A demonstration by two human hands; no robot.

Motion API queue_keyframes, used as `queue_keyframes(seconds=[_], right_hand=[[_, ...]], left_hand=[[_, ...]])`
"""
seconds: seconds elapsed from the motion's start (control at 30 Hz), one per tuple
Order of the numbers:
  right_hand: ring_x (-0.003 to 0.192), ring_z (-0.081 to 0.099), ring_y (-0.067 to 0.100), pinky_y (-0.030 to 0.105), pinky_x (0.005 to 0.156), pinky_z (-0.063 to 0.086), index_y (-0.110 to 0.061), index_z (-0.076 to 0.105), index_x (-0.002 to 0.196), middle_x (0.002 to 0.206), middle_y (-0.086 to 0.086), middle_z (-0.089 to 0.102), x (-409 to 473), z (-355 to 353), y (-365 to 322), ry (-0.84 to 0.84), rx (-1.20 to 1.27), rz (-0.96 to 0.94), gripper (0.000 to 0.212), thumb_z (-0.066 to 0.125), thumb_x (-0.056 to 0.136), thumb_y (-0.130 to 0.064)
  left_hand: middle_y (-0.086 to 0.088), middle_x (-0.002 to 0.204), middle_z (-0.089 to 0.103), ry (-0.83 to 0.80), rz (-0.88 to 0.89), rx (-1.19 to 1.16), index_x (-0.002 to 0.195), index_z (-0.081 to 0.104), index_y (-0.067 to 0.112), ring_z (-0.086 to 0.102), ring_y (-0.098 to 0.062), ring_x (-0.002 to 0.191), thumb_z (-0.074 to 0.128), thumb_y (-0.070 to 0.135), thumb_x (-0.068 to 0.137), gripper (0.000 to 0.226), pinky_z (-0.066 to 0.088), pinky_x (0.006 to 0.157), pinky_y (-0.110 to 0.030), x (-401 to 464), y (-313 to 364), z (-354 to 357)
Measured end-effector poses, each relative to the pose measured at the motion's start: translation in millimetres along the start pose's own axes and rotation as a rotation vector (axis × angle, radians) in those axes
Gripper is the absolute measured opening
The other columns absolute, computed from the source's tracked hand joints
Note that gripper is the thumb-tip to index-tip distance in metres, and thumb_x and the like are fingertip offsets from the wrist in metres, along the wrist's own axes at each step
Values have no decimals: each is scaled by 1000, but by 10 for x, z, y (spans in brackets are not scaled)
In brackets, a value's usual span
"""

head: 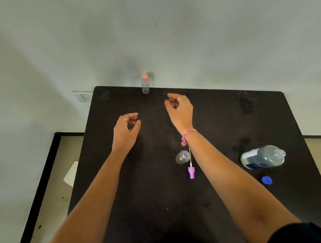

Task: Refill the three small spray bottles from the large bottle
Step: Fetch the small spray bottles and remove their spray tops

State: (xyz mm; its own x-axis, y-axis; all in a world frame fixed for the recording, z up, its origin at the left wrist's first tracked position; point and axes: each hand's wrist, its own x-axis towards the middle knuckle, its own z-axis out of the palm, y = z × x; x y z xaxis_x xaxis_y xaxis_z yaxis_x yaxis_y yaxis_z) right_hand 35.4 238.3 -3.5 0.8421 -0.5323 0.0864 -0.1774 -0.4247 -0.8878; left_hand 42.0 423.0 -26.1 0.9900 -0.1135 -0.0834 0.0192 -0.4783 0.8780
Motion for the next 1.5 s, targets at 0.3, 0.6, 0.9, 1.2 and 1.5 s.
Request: queue_keyframes(seconds=[0.3, 0.6, 0.9, 1.2, 1.5], right_hand=[[110, 58, 21, 23, 100, 42, -13, 51, 135, 135, 8, 45, 782, 651, -144, -296, -305, -76, 46, 60, 91, -8], [129, 46, 26, 30, 110, 35, -18, 42, 143, 147, 6, 33, 1115, 844, -178, -484, -496, -100, 64, 63, 86, 1], [98, 60, 19, 20, 80, 46, -11, 64, 104, 111, 7, 62, 1030, 784, -89, -281, -441, -88, 15, 56, 92, -7], [91, 63, 13, 19, 81, 51, -13, 64, 114, 103, 0, 63, 748, 190, -319, -290, -188, 28, 27, 65, 87, -19], [72, 68, 9, 22, 73, 57, -7, 72, 101, 87, 9, 72, 279, -595, -926, -488, 153, 155, 16, 69, 86, -12]], left_hand=[[0, 116, 62, 21, -35, -15, 121, 60, 18, 59, -1, 92, 60, 19, 96, 25, 43, 73, -8, 247, -164, -191], [-4, 119, 64, 42, -131, -33, 124, 59, 17, 60, -10, 101, 56, 25, 98, 27, 42, 76, -10, 215, -343, -297], [-4, 120, 63, 23, -159, -37, 124, 59, 18, 61, -12, 104, 57, 23, 97, 27, 44, 79, -12, 123, -319, -230], [1, 123, 56, 44, -16, -40, 123, 59, 20, 58, -7, 106, 65, 17, 92, 31, 49, 90, -16, 45, -11, -137], [0, 136, 48, 42, 187, 47, 138, 51, 17, 54, -7, 113, 72, 28, 88, 55, 46, 94, -18, -119, 607, -109]])
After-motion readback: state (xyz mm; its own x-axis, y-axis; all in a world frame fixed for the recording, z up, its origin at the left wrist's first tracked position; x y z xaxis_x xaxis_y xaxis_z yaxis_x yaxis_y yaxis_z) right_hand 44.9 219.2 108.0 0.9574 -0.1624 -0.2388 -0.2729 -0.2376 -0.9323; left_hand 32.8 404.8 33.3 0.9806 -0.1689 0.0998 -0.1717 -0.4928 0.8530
